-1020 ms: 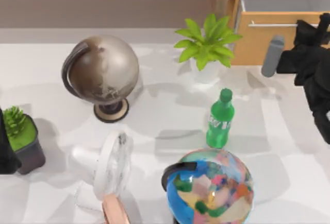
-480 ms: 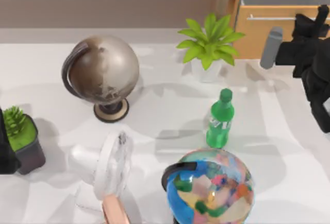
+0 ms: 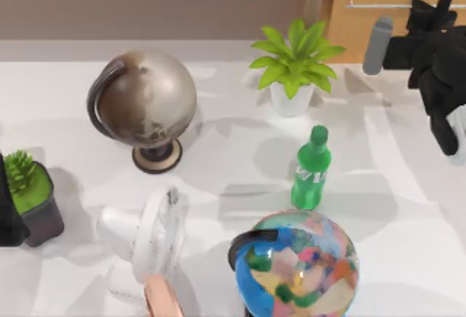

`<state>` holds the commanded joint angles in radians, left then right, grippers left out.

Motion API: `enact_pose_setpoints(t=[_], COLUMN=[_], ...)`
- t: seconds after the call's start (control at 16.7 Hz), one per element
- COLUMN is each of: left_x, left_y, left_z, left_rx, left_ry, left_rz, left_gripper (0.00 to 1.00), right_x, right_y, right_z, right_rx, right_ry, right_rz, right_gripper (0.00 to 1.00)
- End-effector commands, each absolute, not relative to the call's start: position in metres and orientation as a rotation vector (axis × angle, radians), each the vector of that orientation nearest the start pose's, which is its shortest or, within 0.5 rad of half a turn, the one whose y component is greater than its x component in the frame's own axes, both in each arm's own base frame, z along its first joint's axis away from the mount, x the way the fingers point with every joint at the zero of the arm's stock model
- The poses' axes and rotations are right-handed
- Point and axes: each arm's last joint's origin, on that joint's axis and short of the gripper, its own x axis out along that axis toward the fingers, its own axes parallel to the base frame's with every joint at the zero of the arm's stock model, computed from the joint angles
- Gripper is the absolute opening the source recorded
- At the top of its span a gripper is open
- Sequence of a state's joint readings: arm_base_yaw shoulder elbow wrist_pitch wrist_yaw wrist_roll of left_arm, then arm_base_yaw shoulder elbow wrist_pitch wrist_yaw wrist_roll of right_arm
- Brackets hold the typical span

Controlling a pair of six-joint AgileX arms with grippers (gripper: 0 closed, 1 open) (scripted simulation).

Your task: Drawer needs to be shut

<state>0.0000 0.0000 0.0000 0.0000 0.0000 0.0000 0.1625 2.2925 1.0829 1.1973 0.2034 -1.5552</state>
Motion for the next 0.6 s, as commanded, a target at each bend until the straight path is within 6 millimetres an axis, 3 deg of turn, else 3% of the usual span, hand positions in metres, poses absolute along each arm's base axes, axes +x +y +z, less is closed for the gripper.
enact_pose_setpoints(t=[0.36, 0.6], left_x=[0.1057, 0.1057], left_y=[-0.0012, -0.0012], left_z=[0.16, 0.16], left_rx=[0.0, 0.0], left_ry=[0.0, 0.0], left_rz=[0.0, 0.0], left_gripper=[1.0, 1.0], right_x=[0.4391, 0.4391], right_y=[0.0713, 0.0713], right_z=[0.0883, 0.0883], right_rx=[-1.565, -1.565], right_ry=[0.012, 0.012], right_rz=[0.003, 0.003], right_gripper=[0.0, 0.3])
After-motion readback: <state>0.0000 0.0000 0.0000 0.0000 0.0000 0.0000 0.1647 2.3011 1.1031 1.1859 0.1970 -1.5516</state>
